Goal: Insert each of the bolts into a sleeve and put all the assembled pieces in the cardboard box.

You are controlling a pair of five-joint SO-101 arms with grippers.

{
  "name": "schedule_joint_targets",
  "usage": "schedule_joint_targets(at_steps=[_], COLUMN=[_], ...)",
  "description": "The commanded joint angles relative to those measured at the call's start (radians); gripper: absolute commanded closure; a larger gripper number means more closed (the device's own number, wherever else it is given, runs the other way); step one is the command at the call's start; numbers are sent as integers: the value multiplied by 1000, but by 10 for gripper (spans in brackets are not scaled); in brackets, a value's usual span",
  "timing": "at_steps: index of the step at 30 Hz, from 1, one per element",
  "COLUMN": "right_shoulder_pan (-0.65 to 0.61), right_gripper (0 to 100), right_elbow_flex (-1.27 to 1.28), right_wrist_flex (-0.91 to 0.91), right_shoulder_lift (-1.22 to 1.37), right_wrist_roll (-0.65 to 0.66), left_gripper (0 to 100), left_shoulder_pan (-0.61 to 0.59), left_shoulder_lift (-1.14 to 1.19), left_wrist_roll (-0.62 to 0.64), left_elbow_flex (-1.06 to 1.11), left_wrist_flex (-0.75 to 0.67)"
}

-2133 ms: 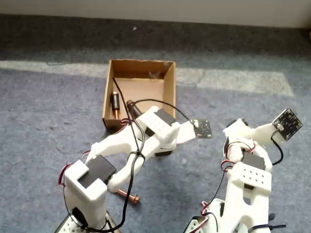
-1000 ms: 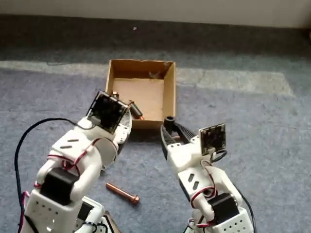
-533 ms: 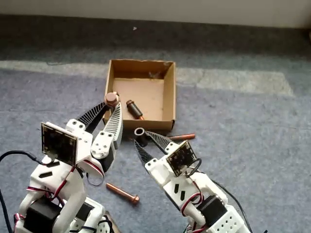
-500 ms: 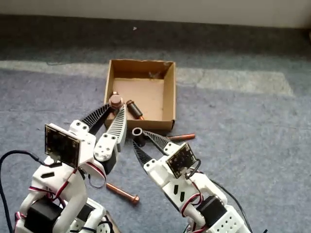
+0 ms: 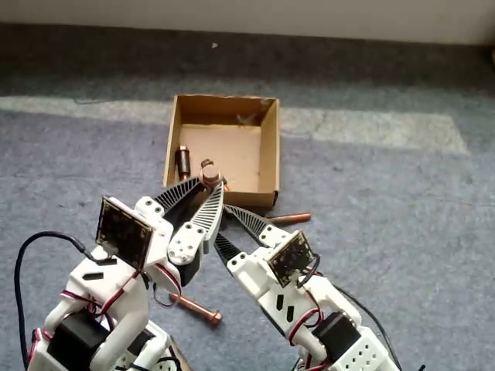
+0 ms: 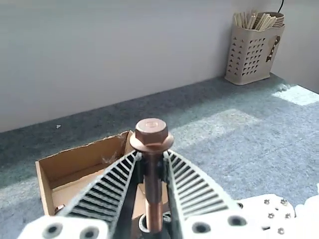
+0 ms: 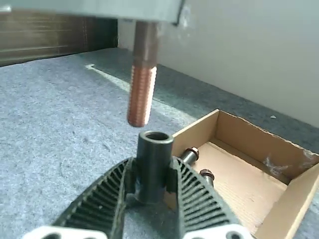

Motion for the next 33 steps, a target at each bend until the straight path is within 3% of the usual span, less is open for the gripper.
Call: schedule_joint_targets(at_steps=[1, 14, 33], right_shoulder_pan=[-12, -65, -31], right_gripper=[994, 994, 994], right_elbow_flex=[-21, -76, -140], right_wrist_flex=[-28, -64, -67], right_shoulder_lift=[-18, -18, -18], right_wrist_roll=[9, 11, 23], left_gripper=[995, 995, 994], left_shoulder_pan=[12, 4, -48], left_shoulder_lift=[-8, -8, -10], left_wrist_roll=[12, 12, 12], left_elbow_flex=[15, 33, 38], left_wrist_flex=[-31, -34, 6])
